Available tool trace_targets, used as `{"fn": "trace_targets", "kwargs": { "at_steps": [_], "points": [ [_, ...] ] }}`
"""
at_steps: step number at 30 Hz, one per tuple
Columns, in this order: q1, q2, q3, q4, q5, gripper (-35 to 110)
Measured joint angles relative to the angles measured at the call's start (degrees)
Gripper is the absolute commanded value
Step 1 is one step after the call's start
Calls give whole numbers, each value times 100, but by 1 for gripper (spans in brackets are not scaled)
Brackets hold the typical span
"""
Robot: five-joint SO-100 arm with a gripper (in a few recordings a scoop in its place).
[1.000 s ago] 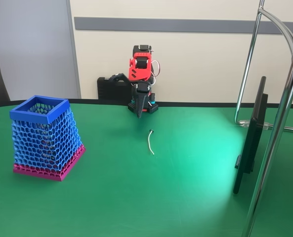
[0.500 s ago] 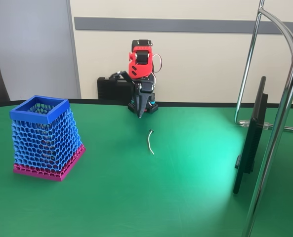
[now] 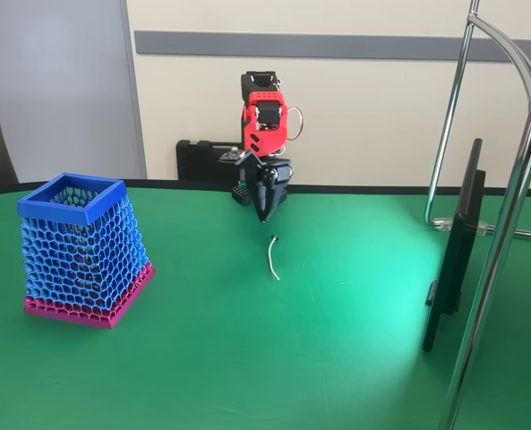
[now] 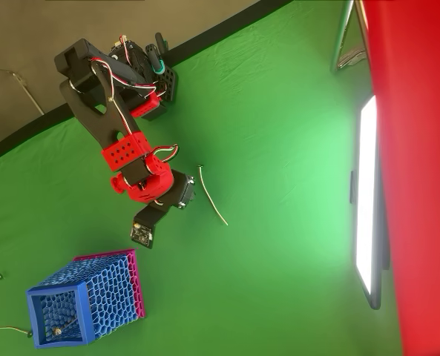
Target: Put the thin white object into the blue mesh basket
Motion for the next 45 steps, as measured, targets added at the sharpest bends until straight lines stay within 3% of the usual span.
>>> {"fn": "trace_targets", "kwargs": {
  "at_steps": [11,45],
  "points": [
    [-70,-272,-35,1020,-1978,10],
    [-413,-1731,-44,176,-1503,11]
  ]
}}
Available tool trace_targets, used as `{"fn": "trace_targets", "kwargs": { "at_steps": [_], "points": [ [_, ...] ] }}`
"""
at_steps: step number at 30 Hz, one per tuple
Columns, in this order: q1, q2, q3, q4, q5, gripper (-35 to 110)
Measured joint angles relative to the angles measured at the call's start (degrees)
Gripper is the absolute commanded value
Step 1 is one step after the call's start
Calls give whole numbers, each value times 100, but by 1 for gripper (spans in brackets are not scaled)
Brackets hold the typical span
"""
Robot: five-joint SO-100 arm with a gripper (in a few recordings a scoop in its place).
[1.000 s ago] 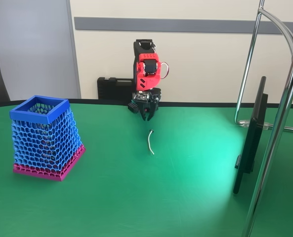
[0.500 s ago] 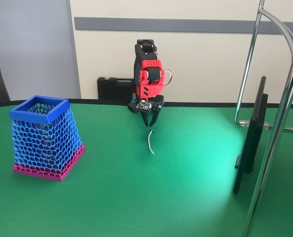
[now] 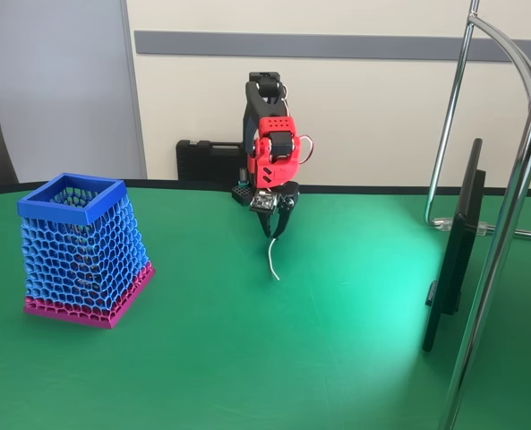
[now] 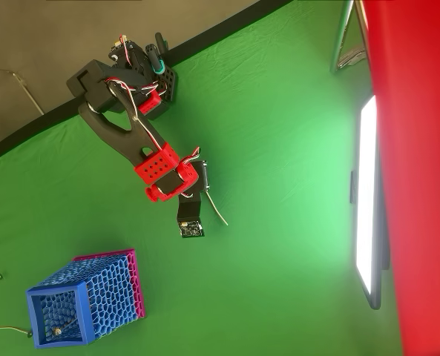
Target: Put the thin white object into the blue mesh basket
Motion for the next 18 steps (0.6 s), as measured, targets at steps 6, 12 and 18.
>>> {"fn": "trace_targets", "kwargs": {
  "at_steps": [6,12,18],
  "points": [
    [9,-79,0,-62,9,11],
    [0,-105,26,-70,44,10],
    [-9,-193,167,-97,141,9]
  ]
}}
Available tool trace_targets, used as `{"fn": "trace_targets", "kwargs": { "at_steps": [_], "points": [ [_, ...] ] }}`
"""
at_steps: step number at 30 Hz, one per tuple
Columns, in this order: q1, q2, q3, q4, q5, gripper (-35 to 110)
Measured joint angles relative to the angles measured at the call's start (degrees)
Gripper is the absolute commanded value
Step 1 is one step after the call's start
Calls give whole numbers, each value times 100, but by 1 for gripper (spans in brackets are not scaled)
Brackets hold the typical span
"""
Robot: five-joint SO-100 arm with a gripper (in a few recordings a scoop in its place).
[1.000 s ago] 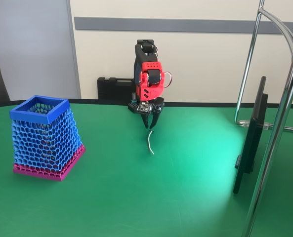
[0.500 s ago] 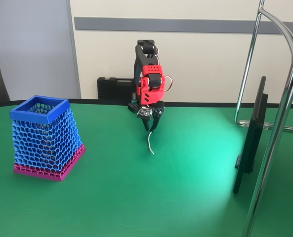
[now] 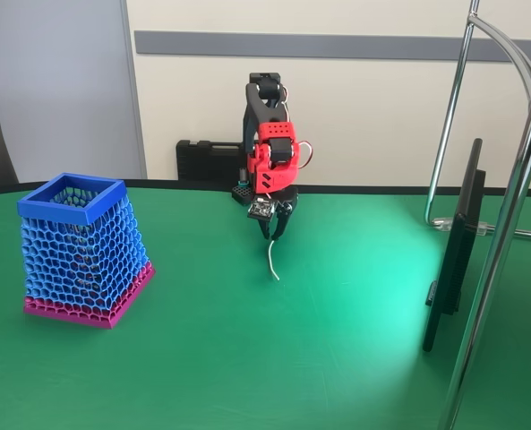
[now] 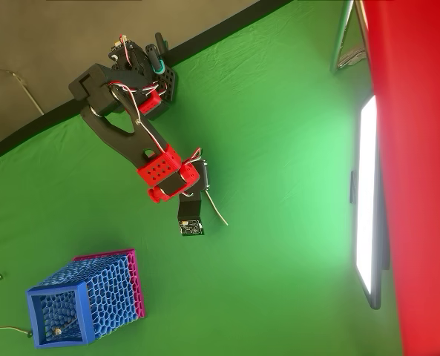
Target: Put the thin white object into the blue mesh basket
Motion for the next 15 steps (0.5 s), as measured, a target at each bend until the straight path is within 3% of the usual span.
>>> {"fn": "trace_targets", "kwargs": {
  "at_steps": [15],
  "points": [
    [-114,-35,158,-387,185,10]
  ]
}}
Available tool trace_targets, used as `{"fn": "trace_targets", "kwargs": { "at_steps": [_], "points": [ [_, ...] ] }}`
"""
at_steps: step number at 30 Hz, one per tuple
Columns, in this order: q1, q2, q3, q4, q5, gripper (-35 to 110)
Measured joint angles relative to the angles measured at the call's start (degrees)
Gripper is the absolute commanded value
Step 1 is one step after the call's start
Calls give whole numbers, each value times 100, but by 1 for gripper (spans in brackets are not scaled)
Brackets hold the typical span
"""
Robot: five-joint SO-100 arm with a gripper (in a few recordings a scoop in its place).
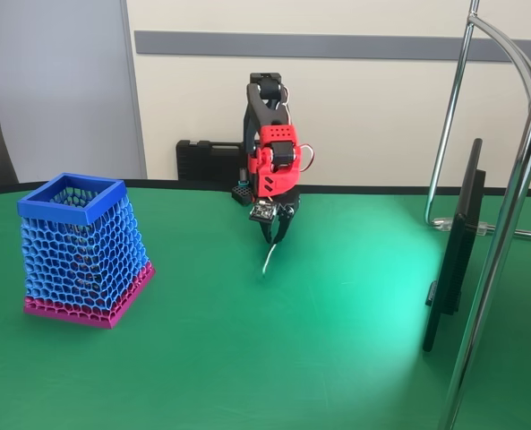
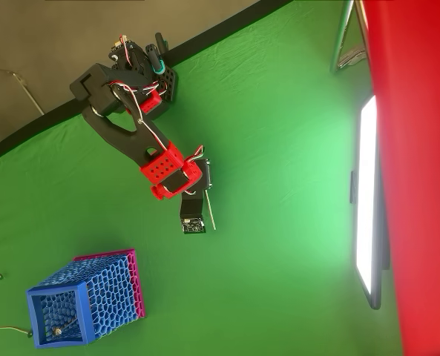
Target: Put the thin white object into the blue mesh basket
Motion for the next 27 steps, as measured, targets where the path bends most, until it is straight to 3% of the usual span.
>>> {"fn": "trace_targets", "kwargs": {
  "at_steps": [12,27],
  "points": [
    [-167,-79,26,-158,158,1],
    [-193,-88,-272,-167,527,1]
  ]
}}
